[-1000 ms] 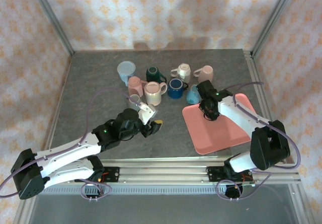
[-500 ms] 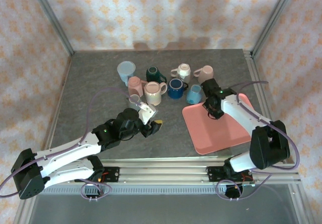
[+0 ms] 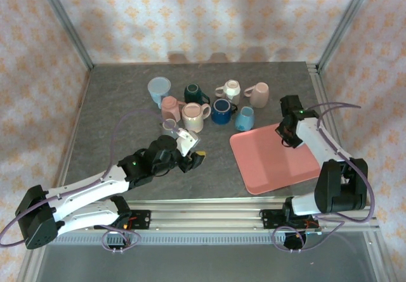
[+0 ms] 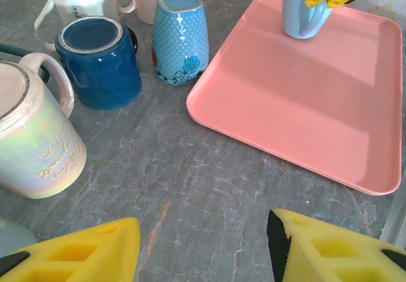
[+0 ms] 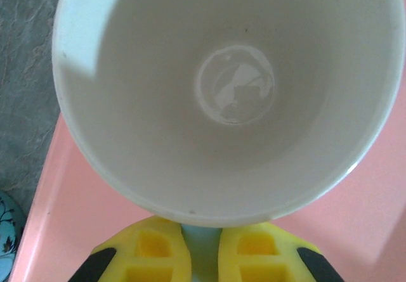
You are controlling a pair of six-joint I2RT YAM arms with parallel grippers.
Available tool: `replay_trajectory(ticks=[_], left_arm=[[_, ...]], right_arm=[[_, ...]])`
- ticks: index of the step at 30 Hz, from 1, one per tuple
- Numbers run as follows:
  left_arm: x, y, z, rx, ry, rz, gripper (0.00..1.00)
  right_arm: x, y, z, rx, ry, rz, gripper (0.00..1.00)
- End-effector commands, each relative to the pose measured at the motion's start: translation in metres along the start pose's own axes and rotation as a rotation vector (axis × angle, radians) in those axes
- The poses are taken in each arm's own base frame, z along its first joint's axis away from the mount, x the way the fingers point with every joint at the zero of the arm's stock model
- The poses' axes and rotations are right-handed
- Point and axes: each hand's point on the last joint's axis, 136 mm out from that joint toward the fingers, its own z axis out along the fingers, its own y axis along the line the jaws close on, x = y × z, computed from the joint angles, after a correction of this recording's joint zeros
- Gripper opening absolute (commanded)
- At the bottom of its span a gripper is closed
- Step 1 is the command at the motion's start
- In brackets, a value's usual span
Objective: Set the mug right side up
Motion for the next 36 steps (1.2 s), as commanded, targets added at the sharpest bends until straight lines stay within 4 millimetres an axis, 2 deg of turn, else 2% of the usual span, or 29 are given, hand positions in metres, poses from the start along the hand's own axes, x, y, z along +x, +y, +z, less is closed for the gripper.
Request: replay_trajectory(ticks=[1, 7, 14, 24, 30, 36], left_arm=[[-0.017, -0.001, -0.004, 0.010, -0.021, 0.008, 0.56], [-0.016, 0.000, -0.004, 0.005, -0.016, -0.002, 0.56], [-0.017, -0.001, 0.001, 0.009, -0.011, -0.012, 0.56], [-0.021, -0.002, 0.002, 0.013, -0.007, -0.013, 0.56], [-0.022, -0.002, 0.001, 0.007, -0.006, -0.018, 0.56], [-0.021, -0.001, 0.002, 0.008, -0.006, -0.028, 0.56]], right_arm=[[-0.027, 0.009, -0.004, -0.030, -0.068, -0.062, 0.00], [-0.041, 0.018, 0.004, -0.049, -0.067, -0.121, 0.00], [-0.052, 0.032, 0.005, -0.104, -0.079, -0.161, 0.00], [-0.058, 0.028, 0.011, -0.100, -0.077, -0.148, 0.00], [-0.058, 0.027, 0.011, -0.097, -0.074, -0.156, 0.12], [-0.059, 0.026, 0.003, -0.109, -0.084, -0.148, 0.29]])
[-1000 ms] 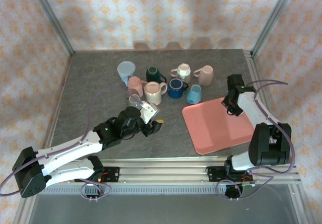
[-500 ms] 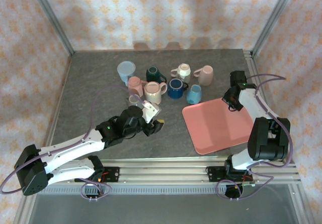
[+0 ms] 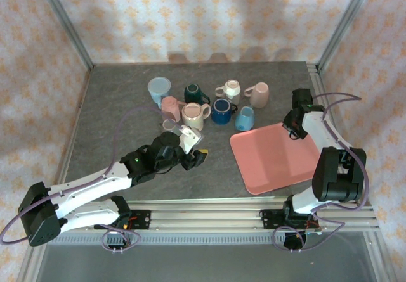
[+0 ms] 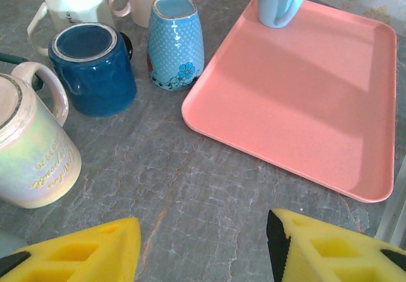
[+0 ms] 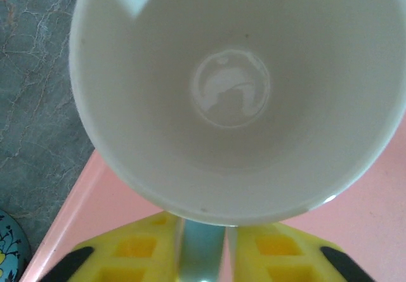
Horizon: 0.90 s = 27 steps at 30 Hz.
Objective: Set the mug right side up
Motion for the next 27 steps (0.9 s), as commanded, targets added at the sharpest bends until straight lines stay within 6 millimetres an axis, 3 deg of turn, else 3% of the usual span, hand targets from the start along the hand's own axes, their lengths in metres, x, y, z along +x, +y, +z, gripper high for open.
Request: replay_trajectory(ticks=[1, 8, 13, 18, 20, 23, 27], left_arm=[[-0.010, 0.002, -0.003, -0.003, -0.016, -0.020, 0.56], [-0.012, 0.003, -0.004, -0.013, -0.027, -0.022, 0.56], [-0.023, 0.012, -0.010, -0.042, -0.092, -0.106, 0.56], [-0.027, 0.031, -0.019, -0.070, -0.138, -0.236, 0.58], [-0.020, 0.041, -0.020, -0.090, -0.108, -0.292, 0.59], [-0.011, 0.055, -0.019, -0.108, -0.050, -0.397, 0.60], [-0.005, 0.069, -0.017, -0.126, 0.013, -0.480, 0.60]], right_arm=[[-0.020, 0.004, -0.017, -0.024, -0.073, 0.014, 0.31], [-0.017, 0.005, -0.034, -0.065, -0.083, 0.027, 0.44], [0.001, 0.020, -0.060, -0.214, -0.068, -0.018, 0.53], [0.025, 0.054, -0.109, -0.393, -0.167, -0.234, 0.55], [0.043, 0.079, -0.125, -0.496, -0.185, -0.358, 0.56], [0.060, 0.101, -0.128, -0.520, -0.156, -0.502, 0.56], [0.065, 0.116, -0.111, -0.416, -0.047, -0.578, 0.56]])
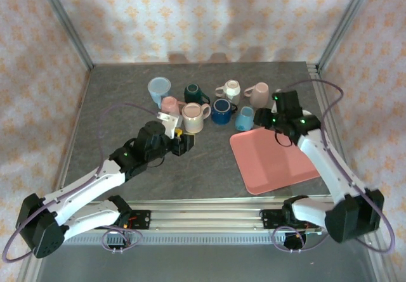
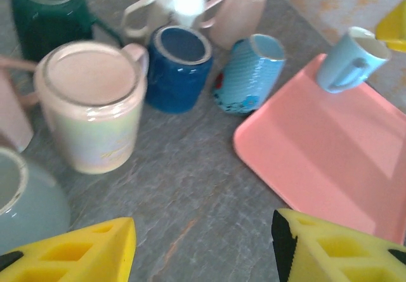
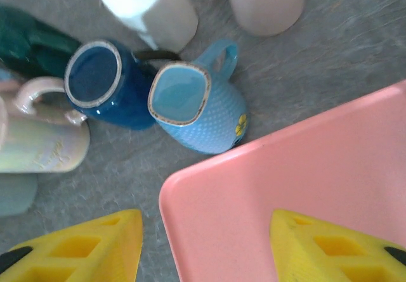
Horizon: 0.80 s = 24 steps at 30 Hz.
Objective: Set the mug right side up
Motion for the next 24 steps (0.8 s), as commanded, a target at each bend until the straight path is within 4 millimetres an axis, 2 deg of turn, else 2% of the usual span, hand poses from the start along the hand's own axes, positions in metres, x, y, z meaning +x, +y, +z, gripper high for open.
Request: replay_trajectory(ticks=[1, 4, 10, 18, 24], left_arm=[[0.001, 0.000, -0.001, 0.007, 0.065, -0.089, 0.60], [0.000, -0.001, 0.001, 0.011, 0.075, -0.095, 0.60], [0.004, -0.003, 0.008, 0.018, 0.106, -0.107, 0.60], [0.009, 0.001, 0.008, 0.001, 0.128, -0.098, 0.60], [0.011, 0.003, 0.007, -0.007, 0.130, -0.098, 0.60]], right_arm=[[-0.002, 0.002, 0.015, 0.056, 0.098, -0.066, 0.56], [-0.008, 0.001, 0.034, 0.092, 0.146, -0.025, 0.54], [-0.015, 0.006, 0.070, 0.070, 0.242, 0.113, 0.58], [-0.023, -0.002, 0.099, 0.052, 0.283, 0.289, 0.61], [-0.021, 0.013, 0.113, -0.030, 0.317, 0.335, 0.61]])
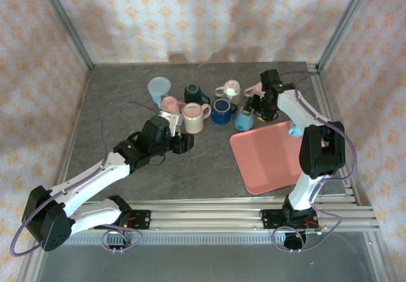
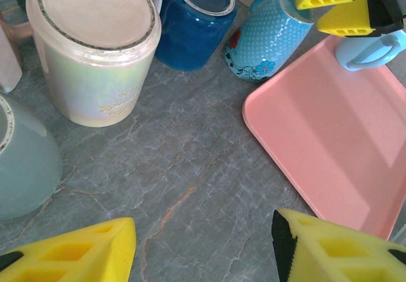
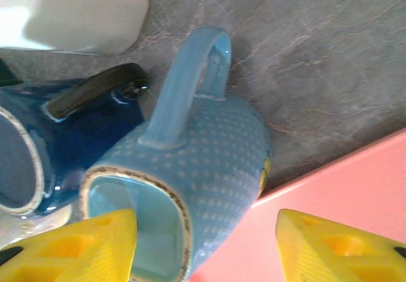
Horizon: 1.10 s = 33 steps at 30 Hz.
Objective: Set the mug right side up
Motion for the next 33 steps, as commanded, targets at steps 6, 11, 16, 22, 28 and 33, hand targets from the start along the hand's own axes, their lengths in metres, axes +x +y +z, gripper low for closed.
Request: replay_trajectory(ticks=[6, 11, 16, 22, 28, 33], left_arm=[[-0.004, -0.002, -0.001, 0.006, 0.000, -0.008, 0.60], [-0.004, -0.003, 0.000, 0.011, 0.004, -0.009, 0.60], [-0.004, -0.003, 0.001, 0.011, 0.004, -0.006, 0.60], [-0.001, -0.001, 0.002, 0.008, 0.012, -0.003, 0.60], [0.001, -0.002, 0.006, 0.013, 0.024, 0.005, 0.60], [0.001, -0.003, 0.007, 0.016, 0.030, 0.014, 0.60]], right_arm=[[0.006, 0.032, 0.005, -0.141, 0.014, 0.075, 0.59], [0.014, 0.044, 0.014, -0.190, 0.007, 0.140, 0.58], [0.018, 0.060, 0.013, -0.232, 0.000, 0.148, 0.56], [0.011, 0.041, -0.022, -0.104, -0.088, 0.017, 0.55], [-0.001, 0.015, -0.038, -0.100, -0.083, 0.005, 0.56], [-0.015, 0.021, -0.038, -0.156, -0.051, -0.182, 0.53]])
